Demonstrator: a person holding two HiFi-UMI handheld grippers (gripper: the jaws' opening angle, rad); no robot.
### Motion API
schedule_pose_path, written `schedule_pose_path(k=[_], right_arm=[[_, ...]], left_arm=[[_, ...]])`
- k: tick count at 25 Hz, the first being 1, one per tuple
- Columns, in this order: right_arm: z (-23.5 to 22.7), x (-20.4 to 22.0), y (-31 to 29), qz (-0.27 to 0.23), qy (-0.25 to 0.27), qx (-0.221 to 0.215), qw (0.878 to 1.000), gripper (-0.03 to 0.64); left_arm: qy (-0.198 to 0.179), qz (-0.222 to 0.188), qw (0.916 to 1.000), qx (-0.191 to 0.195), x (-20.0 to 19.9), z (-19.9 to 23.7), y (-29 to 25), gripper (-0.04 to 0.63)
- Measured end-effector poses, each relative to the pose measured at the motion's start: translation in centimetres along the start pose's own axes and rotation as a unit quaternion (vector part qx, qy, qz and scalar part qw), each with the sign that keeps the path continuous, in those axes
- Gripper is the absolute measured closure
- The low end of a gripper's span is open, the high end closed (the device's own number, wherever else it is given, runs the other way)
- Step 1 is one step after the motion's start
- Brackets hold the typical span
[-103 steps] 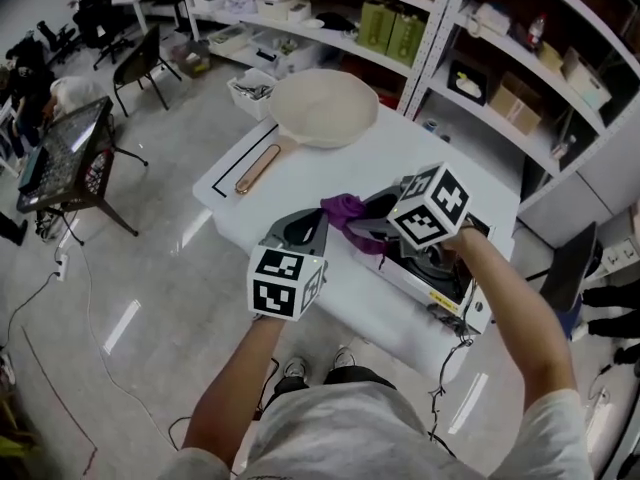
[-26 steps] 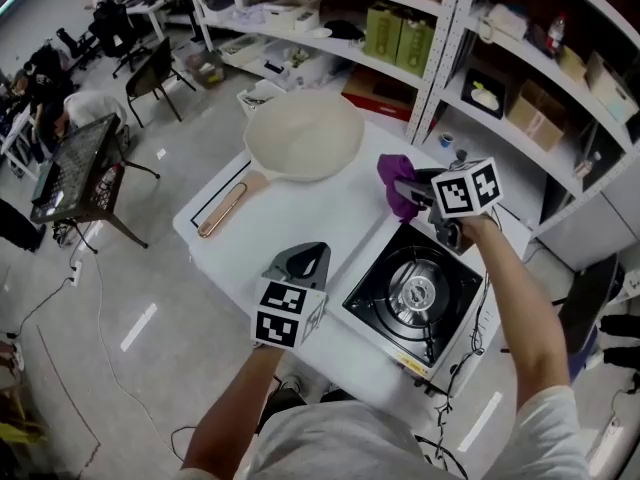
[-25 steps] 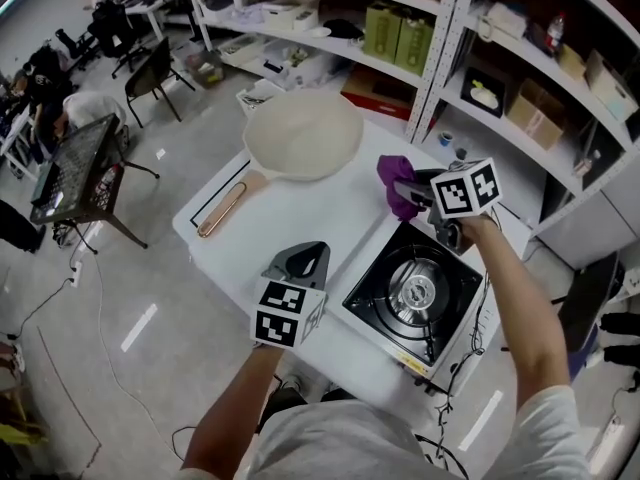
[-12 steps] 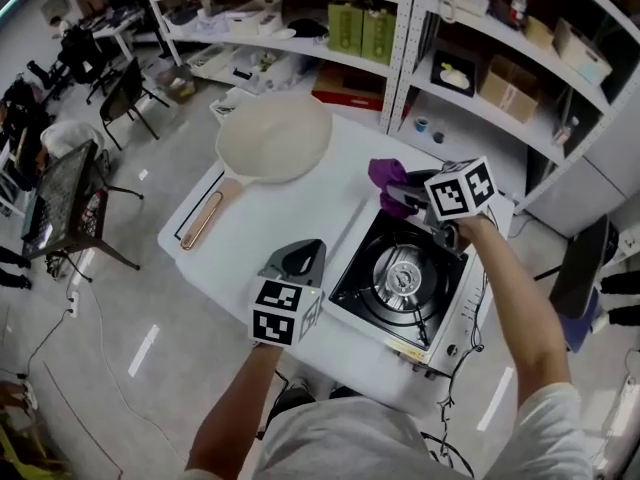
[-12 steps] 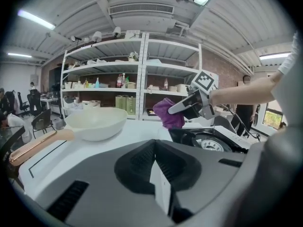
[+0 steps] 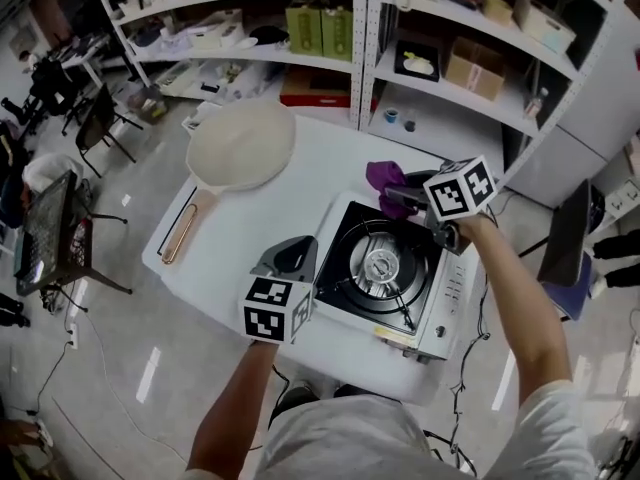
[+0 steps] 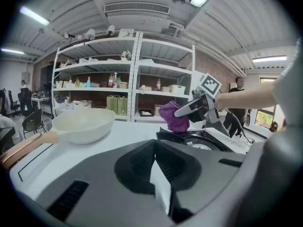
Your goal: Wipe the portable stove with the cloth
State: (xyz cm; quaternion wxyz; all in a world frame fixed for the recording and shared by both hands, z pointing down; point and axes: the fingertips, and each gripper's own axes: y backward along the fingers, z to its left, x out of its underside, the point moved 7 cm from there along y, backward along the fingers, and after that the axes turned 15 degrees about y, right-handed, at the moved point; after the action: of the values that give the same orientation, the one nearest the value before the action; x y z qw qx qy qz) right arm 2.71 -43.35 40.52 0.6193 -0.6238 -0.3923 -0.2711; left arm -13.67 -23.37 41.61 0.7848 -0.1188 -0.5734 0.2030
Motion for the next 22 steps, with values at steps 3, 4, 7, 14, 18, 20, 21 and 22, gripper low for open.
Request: schedule_pose_path(k=[3,4,7,14,18,20,21,22], right_arm=[[-0.2,1.2,1.4,0.002,-0.006,0.01,1.0,0.554],[-0.2,1.5,1.9,0.001,-0.007,0.013,1.0,0.554],[-0.1,2.4,3.4,0.001,-0.008,0.026,1.0,0.554],[-0.4,5.1,6.7,0.003,-0.03,0.06,0.998,0.554],[-0.4,6.4,8.4,0.001,-0.04,0.075,0.996,0.554],[-0.4,7.0,9.3,0.001,-0.047,0.083,0.995,0.554],[-0.4,7.3,9.7,0.002,-0.05,0.088,0.995,0.554],[-0.4,7.6,10.1,0.004,-0.053,0.095,0.994,0.554]], left_arm=[[-0.006,0.003,0.9999,0.009,0.0,-0.6,-0.3,0.591],[-0.008,0.005,0.9999,0.013,0.0,-0.9,-0.4,0.591],[-0.014,0.011,0.9995,0.024,0.3,-1.8,-0.8,0.591],[-0.03,0.021,0.9981,0.05,0.8,-3.8,-1.4,0.591],[-0.032,0.026,0.9973,0.062,1.0,-4.7,-1.8,0.591],[-0.035,0.027,0.9967,0.067,0.9,-5.2,-1.9,0.591],[-0.037,0.028,0.9964,0.07,0.9,-5.4,-1.9,0.591],[-0.039,0.03,0.9961,0.073,0.9,-5.6,-1.9,0.591]])
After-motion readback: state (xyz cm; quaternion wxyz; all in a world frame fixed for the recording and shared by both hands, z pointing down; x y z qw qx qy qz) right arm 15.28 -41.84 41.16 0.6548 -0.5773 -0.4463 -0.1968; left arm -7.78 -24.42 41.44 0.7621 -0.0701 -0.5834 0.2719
